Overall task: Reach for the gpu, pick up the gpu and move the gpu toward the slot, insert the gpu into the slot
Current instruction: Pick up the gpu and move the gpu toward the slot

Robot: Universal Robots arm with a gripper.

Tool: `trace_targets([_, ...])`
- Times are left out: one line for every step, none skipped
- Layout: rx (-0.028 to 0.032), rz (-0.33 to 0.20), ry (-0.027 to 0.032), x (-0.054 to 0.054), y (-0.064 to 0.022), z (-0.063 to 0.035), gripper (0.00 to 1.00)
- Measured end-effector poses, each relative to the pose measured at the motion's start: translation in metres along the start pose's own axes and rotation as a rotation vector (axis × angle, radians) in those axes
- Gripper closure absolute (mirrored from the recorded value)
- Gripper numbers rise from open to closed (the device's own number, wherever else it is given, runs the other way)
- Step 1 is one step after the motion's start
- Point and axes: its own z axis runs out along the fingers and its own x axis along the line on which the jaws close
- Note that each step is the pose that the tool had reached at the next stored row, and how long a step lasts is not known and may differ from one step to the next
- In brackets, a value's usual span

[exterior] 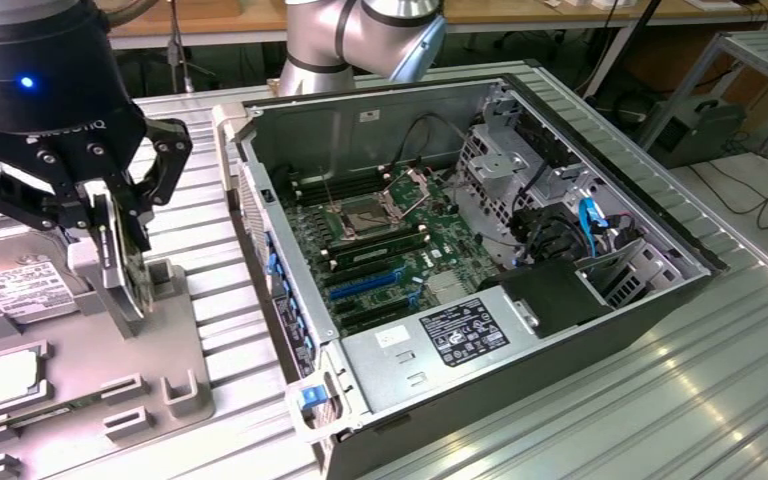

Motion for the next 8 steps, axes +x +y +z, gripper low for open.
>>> trace_targets([0.0001, 0.0, 0.0001, 0.0, -0.0001, -0.0013, 0.71])
trace_targets([0.0001, 0.0, 0.0001, -0.0001, -0.0002, -0.0026, 0.71])
trace_targets([0.0001, 0.0, 0.0001, -0.0001, -0.0002, -0.0039, 0.71])
trace_targets([0.0, 0.0, 0.0001, -0.0002, -0.0003, -0.0053, 0.71])
trace_targets([0.0, 0.0, 0.0001, -0.0003, -0.0004, -0.0067, 0.71])
trace_targets([0.0, 0.0, 0.0, -0.0003, -0.0005, -0.0081, 0.71])
trace_targets([0.0, 0.0, 0.0, -0.0003, -0.0006, -0.0094, 0.71])
trace_targets([0.0, 0.0, 0.0, -0.0003, -0.0007, -0.0108, 0.71])
